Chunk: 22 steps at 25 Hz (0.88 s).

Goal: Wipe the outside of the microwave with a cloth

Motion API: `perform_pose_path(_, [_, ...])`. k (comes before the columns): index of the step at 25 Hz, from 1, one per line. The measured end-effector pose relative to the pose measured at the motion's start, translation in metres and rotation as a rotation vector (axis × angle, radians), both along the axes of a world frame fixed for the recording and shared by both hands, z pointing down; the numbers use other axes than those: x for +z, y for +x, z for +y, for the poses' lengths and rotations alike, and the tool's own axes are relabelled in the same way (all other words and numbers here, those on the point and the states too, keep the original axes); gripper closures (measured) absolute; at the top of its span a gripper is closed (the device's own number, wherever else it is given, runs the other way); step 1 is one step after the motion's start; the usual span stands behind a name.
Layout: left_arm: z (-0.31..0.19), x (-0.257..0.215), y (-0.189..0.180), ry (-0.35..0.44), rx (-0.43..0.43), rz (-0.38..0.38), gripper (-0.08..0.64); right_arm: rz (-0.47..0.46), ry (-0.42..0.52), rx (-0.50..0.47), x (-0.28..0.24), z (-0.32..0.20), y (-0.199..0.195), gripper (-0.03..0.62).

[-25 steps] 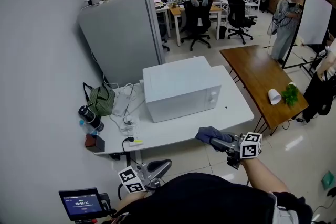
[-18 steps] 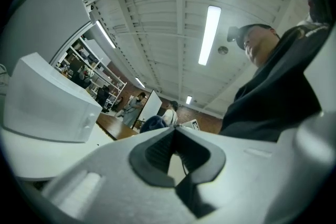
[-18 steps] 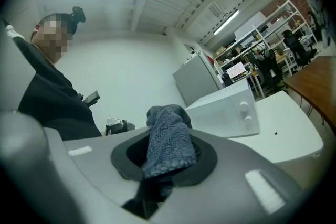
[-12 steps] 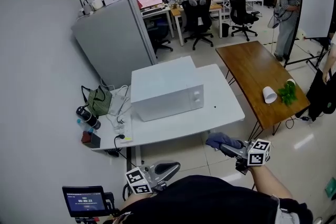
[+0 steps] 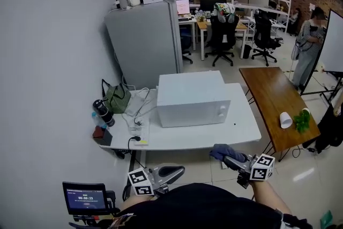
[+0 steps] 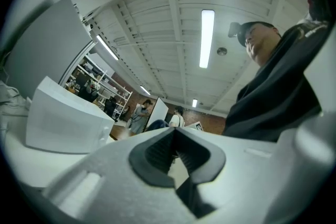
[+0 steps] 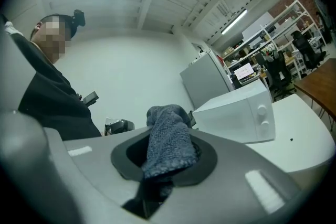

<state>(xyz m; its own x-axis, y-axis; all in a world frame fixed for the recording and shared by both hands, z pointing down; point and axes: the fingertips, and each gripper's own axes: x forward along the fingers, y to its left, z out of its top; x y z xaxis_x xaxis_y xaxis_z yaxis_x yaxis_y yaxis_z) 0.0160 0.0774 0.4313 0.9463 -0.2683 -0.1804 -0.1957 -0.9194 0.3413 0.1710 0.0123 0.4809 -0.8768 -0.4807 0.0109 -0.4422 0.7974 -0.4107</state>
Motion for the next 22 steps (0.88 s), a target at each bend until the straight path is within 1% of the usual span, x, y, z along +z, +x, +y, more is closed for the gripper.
perform_pose_path(2, [0.003,-0.004,-0.013,0.003,-0.008,0.012,0.557,0.006,0.004,-0.013,-0.007,0.001,-0.016,0.528])
perform_pose_path(7, [0.006,-0.003,-0.027,0.012,-0.02,0.031,0.557,0.028,0.023,-0.049,-0.011,0.007,-0.037,0.528])
perform_pose_path(12, [0.015,0.002,-0.024,0.011,-0.002,0.035,0.557,0.02,0.017,-0.02,-0.008,0.016,-0.03,0.527])
perform_pose_path(22, [0.009,-0.004,-0.024,0.017,0.023,0.034,0.557,0.023,0.016,0.007,-0.013,0.01,-0.024,0.528])
